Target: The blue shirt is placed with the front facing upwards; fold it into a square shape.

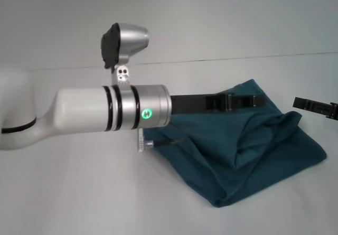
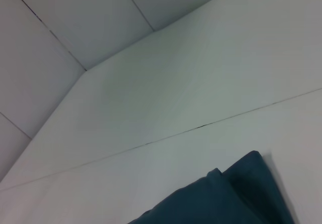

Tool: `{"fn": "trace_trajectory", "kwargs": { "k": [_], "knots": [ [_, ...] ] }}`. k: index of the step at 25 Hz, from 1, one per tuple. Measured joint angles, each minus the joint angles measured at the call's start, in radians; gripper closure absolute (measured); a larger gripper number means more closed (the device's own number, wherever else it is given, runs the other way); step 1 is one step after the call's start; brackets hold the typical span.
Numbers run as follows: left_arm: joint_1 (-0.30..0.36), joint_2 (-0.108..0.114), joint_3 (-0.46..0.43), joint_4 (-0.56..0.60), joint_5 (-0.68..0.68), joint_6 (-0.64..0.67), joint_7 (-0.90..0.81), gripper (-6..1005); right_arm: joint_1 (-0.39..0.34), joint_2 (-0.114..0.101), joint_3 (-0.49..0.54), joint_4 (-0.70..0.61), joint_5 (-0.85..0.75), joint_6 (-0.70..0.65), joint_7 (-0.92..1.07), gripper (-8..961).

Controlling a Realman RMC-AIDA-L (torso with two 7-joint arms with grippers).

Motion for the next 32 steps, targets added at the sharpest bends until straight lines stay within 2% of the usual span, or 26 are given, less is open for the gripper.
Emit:
{"fn": "trace_trajectory", "kwargs": {
  "k": [6, 14, 15, 20, 23, 24, 25, 27, 32],
  "knots": [
    [0.094, 0.007, 0.012, 0.076, 0.006, 0.024, 0.007, 374, -0.002, -0.007, -0.002, 0.000, 0.000, -0.048, -0.003, 23],
    [0.310, 0.013, -0.044, 0.276, 0.133, 0.089, 0.028, 147, -0.007, -0.038, -0.003, 0.000, -0.043, -0.186, 0.074, 23],
    [0.323, 0.014, -0.060, 0.287, 0.153, 0.100, 0.034, 141, -0.007, -0.041, -0.003, 0.000, -0.050, -0.199, 0.089, 23],
    [0.385, 0.014, -0.272, 0.310, 0.310, 0.272, 0.123, 111, -0.002, -0.050, -0.012, 0.019, -0.086, -0.234, 0.170, 24],
    [0.419, 0.015, -0.367, 0.317, 0.338, 0.344, 0.176, 112, 0.015, -0.063, -0.034, 0.089, -0.113, -0.234, 0.222, 24],
    [0.419, 0.015, -0.367, 0.317, 0.338, 0.344, 0.176, 112, 0.021, -0.067, -0.042, 0.116, -0.116, -0.233, 0.236, 24],
    [0.435, 0.016, -0.414, 0.319, 0.355, 0.365, 0.194, 112, 0.028, -0.071, -0.051, 0.144, -0.118, -0.232, 0.251, 24],
    [0.439, 0.016, -0.425, 0.320, 0.369, 0.368, 0.203, 112, 0.043, -0.074, -0.067, 0.183, -0.126, -0.230, 0.280, 24],
    [0.442, 0.015, -0.434, 0.320, 0.417, 0.363, 0.233, 111, 0.052, -0.065, -0.081, 0.200, -0.137, -0.236, 0.338, 23]
  ]
}}
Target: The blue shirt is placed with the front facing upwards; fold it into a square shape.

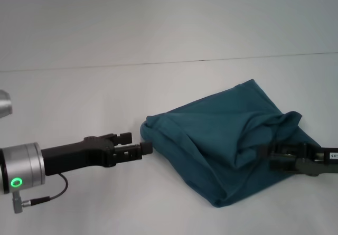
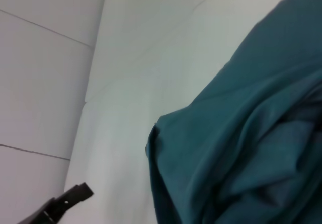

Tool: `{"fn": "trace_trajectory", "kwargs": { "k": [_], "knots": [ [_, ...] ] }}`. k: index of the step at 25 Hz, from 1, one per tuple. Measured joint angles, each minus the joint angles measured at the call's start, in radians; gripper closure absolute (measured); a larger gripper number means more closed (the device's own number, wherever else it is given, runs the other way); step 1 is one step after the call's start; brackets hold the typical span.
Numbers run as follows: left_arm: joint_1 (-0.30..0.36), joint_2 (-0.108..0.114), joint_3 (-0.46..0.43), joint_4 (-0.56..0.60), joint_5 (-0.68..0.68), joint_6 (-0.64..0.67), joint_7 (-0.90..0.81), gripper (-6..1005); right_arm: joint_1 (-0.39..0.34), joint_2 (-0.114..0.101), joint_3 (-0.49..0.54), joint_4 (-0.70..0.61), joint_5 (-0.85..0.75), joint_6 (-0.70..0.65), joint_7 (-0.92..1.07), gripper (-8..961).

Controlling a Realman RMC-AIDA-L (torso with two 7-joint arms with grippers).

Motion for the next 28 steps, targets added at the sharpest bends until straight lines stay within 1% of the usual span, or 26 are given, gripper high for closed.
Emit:
{"fn": "trace_trajectory", "kwargs": {
  "k": [6, 9, 16, 28],
  "knots": [
    [0.001, -0.001, -0.005, -0.003, 0.004, -0.006, 0.017, 112, 0.001, -0.002, 0.000, 0.026, -0.003, 0.003, 0.039, 26],
    [-0.001, 0.000, -0.006, -0.007, 0.005, -0.016, 0.018, 112, 0.001, 0.001, 0.007, 0.036, 0.002, 0.015, 0.048, 29],
    [-0.004, 0.000, -0.007, -0.008, 0.006, -0.031, 0.019, 111, 0.007, 0.025, 0.012, 0.060, 0.011, 0.061, 0.054, 30],
    [-0.004, -0.001, -0.009, -0.009, 0.004, -0.040, 0.019, 111, 0.008, 0.043, 0.012, 0.073, 0.030, 0.096, 0.057, 32]
  ]
}}
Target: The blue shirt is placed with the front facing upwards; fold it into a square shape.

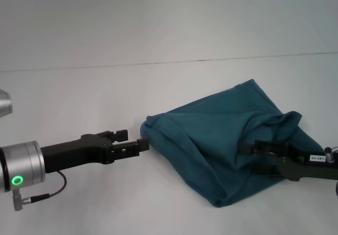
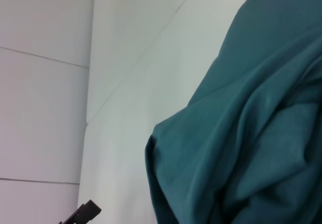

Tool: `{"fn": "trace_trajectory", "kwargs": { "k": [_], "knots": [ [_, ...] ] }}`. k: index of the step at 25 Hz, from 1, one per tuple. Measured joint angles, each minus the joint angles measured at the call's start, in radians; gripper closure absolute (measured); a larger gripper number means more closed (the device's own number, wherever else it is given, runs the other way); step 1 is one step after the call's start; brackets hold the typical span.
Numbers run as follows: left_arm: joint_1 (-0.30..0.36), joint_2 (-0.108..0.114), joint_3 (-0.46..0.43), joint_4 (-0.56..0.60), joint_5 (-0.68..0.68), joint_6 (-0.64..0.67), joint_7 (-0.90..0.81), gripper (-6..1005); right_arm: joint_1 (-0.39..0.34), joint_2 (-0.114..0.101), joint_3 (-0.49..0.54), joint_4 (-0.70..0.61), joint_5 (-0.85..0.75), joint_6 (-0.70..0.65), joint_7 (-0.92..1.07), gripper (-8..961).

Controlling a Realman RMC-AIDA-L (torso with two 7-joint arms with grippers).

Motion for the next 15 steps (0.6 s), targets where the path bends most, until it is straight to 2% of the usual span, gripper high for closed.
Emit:
{"fn": "trace_trajectory", "kwargs": {
  "k": [10, 15],
  "knots": [
    [-0.002, 0.003, 0.000, 0.000, 0.001, -0.016, 0.002, 112, -0.008, 0.002, -0.005, 0.020, 0.001, -0.001, 0.014, 33],
    [-0.002, 0.003, 0.000, 0.000, 0.001, -0.026, 0.003, 112, -0.009, 0.013, -0.002, 0.028, 0.001, 0.002, 0.016, 34]
  ]
}}
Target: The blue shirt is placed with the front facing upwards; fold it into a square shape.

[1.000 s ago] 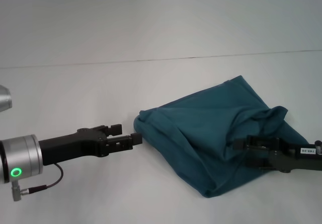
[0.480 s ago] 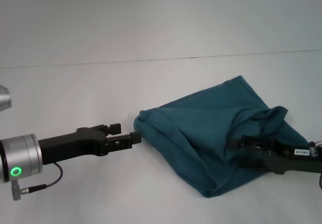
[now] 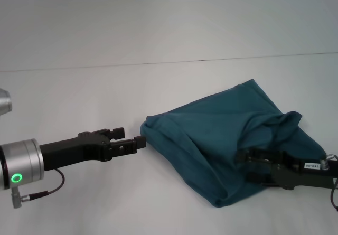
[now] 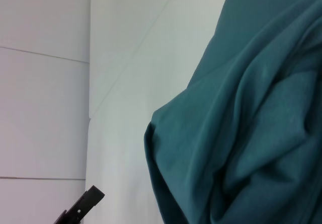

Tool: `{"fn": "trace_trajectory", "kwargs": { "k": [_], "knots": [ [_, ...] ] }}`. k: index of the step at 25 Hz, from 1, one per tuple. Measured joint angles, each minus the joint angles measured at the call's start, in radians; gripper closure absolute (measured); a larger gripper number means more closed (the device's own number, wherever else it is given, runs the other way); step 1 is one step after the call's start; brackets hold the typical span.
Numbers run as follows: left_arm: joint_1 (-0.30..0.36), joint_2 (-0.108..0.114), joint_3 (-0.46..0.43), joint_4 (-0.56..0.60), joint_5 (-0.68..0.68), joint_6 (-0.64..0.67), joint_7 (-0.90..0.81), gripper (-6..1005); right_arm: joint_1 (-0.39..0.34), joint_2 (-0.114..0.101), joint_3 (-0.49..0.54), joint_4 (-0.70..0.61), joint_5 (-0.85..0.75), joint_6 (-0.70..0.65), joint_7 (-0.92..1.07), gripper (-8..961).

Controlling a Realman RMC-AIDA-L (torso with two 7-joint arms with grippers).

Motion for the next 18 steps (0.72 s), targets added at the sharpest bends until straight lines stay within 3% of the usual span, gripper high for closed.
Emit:
{"fn": "trace_trajectory", "kwargs": {
  "k": [8, 18],
  "knots": [
    [0.001, -0.001, 0.000, 0.000, 0.000, -0.012, 0.000, 111, 0.006, 0.023, -0.001, 0.000, 0.000, 0.013, 0.011, 35],
    [-0.002, -0.002, 0.000, -0.002, -0.001, -0.015, 0.003, 112, -0.014, 0.024, -0.001, 0.000, 0.002, -0.030, 0.030, 37]
  ]
}}
